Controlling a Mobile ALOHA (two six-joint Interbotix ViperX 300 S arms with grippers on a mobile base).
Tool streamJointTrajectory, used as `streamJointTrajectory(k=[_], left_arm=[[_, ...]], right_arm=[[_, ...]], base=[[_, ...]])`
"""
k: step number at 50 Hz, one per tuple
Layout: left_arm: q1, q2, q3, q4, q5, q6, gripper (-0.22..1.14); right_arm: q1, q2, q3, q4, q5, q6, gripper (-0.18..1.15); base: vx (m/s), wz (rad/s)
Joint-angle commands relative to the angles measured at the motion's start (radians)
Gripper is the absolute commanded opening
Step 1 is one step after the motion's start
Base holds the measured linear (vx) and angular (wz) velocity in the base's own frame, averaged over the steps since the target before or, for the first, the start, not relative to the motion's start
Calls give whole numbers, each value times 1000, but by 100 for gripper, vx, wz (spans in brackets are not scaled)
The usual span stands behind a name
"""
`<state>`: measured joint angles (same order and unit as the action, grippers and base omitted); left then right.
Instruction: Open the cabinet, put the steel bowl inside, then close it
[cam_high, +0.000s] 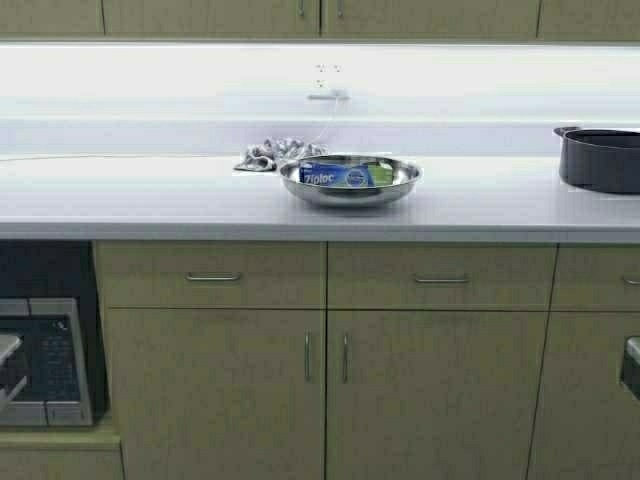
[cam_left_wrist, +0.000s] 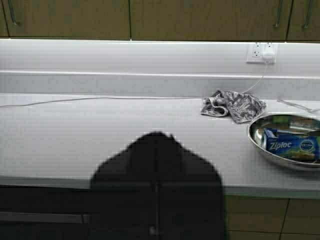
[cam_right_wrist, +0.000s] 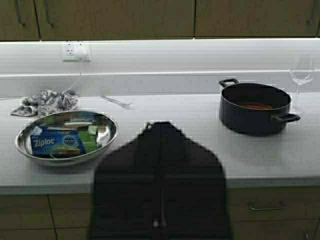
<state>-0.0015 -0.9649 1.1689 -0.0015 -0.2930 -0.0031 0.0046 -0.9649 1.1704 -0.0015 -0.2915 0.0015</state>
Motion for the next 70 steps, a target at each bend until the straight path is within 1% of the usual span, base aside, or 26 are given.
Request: streamJointTrajectory(k=[1,3,6,13,22,31,47,70], left_arm=[[-9,12,6,46,-20,9,-3],[-9,12,8,60,-25,8,3],[-9,12,9,67,-28,6,7],[-9,14,17,66,-35,-6,2],[-9,55,20,64,-74,-26,2],[-9,71,34,61,-115,-94,2],[-9,61,41,64,-120,-104,2],[-9,61,44,63,-121,-106,2]], right_arm=[[5,6,-2,3,-2,11,4],[5,6,-2,3,3,14,9],[5,8,-5,0,9,17,9],[5,15,-8,-3,18,17,6],[5,15,-11,-3,18,18,6],[5,29,-12,-5,18,20,6],[5,63,-8,-6,18,21,6],[5,57,-12,-8,18,23,6]], base=[[5,1],[7,1],[9,2],[11,2],[11,4],[12,0],[14,1],[19,-1]])
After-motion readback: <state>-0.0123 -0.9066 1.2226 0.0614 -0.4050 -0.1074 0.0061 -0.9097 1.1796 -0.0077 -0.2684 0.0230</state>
